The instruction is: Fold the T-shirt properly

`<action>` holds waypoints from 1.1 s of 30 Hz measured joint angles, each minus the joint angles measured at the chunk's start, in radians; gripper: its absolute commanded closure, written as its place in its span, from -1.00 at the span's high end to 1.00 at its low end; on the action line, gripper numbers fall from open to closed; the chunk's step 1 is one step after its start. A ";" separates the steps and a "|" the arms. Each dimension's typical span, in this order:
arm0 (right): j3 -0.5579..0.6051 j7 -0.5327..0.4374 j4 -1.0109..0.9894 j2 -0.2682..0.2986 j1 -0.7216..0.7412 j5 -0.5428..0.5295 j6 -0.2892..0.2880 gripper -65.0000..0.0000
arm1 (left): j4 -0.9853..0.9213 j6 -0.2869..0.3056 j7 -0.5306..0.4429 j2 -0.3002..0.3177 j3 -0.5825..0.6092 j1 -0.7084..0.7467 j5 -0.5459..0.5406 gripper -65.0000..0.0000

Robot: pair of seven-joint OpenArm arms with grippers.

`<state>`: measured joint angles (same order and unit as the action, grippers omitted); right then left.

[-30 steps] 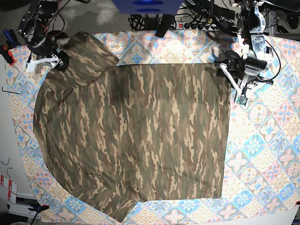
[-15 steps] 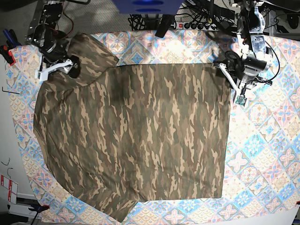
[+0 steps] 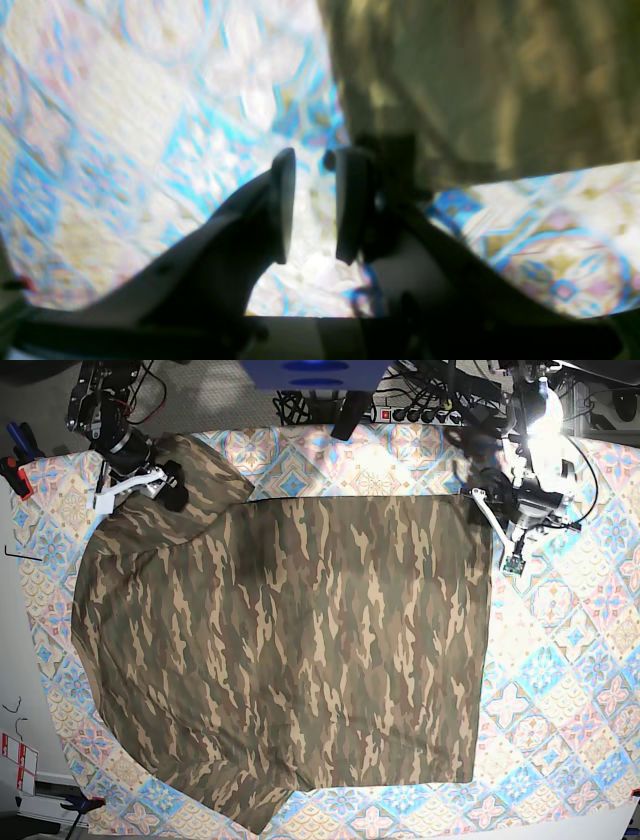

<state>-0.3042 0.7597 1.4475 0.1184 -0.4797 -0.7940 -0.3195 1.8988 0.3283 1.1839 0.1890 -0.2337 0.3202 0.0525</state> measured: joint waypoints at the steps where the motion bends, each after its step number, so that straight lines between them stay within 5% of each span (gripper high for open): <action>1: 0.010 -0.003 0.000 0.003 -0.003 0.000 0.002 0.04 | -0.040 0.004 -0.021 -0.003 -0.006 -0.009 -0.001 -0.55; 7: 0.050 -0.017 0.000 0.029 -0.005 0.010 0.017 -0.10 | -0.198 0.010 -0.145 -0.002 -0.065 -0.051 0.000 -0.54; 14: 0.089 -0.029 0.000 0.050 -0.006 0.023 0.028 -0.10 | -0.379 0.273 -0.160 -0.003 -0.190 -0.143 0.008 -0.54; 21: 0.097 -0.031 0.001 0.051 -0.002 0.023 0.029 -0.10 | -0.540 0.393 -0.175 -0.006 -0.198 -0.213 -0.035 -0.55; 23: 0.097 -0.031 0.001 0.051 -0.003 0.027 0.029 -0.10 | -0.555 0.362 -0.237 -0.030 -0.201 -0.221 -0.029 -0.55; 33: 0.101 -0.027 0.001 0.057 -0.003 0.023 0.027 -0.10 | -0.546 0.333 -0.198 -0.058 -0.201 -0.220 -0.019 -0.55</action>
<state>-0.2028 0.7322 1.4487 0.1757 -0.4828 -0.7715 -0.2928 1.3529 0.6613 0.9863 0.1307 -0.4343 0.0998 0.0338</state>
